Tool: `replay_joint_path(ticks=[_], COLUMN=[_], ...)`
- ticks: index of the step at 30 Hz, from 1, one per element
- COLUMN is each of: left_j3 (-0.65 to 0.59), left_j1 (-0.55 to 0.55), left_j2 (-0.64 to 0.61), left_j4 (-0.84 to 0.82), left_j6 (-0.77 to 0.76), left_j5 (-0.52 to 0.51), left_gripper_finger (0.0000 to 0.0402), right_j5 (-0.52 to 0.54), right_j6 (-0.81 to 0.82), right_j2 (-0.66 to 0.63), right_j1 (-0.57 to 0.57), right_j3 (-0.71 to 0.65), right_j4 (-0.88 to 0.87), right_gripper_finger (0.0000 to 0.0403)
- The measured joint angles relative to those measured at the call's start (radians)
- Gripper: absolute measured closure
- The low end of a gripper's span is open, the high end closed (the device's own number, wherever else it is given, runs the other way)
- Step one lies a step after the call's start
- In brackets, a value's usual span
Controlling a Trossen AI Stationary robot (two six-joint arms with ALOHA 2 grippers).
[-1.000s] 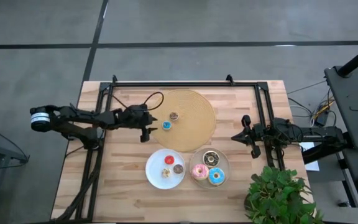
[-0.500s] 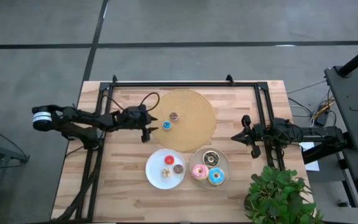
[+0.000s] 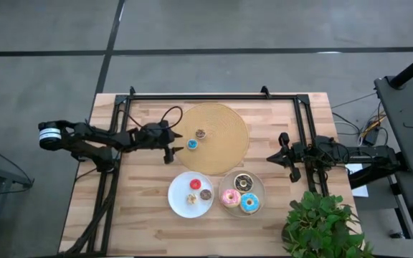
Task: Pick & Place donuts
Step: Put the small blue donut on the white plate
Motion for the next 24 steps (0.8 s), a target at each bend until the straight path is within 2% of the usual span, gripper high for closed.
replay_joint_path(ticks=[4, 17, 24], left_j3=[-0.017, -0.080, -0.078], left_j1=[0.000, 0.021, 0.039], left_j2=[0.000, 0.002, 0.087], left_j4=[0.021, 0.176, 0.261], left_j6=[0.006, 0.059, 0.049], left_j5=[0.000, 0.000, 0.000], left_gripper_finger=[0.0150, 0.0149, 0.0149], right_j5=[0.000, 0.000, 0.000], right_j6=[0.001, 0.003, 0.003], right_j2=[0.000, 0.000, 0.000], right_j1=[0.000, 0.000, 0.000], right_j3=[0.000, 0.000, 0.000], right_j4=[0.000, 0.000, 0.000], right_gripper_finger=[0.0394, 0.0394, 0.0394])
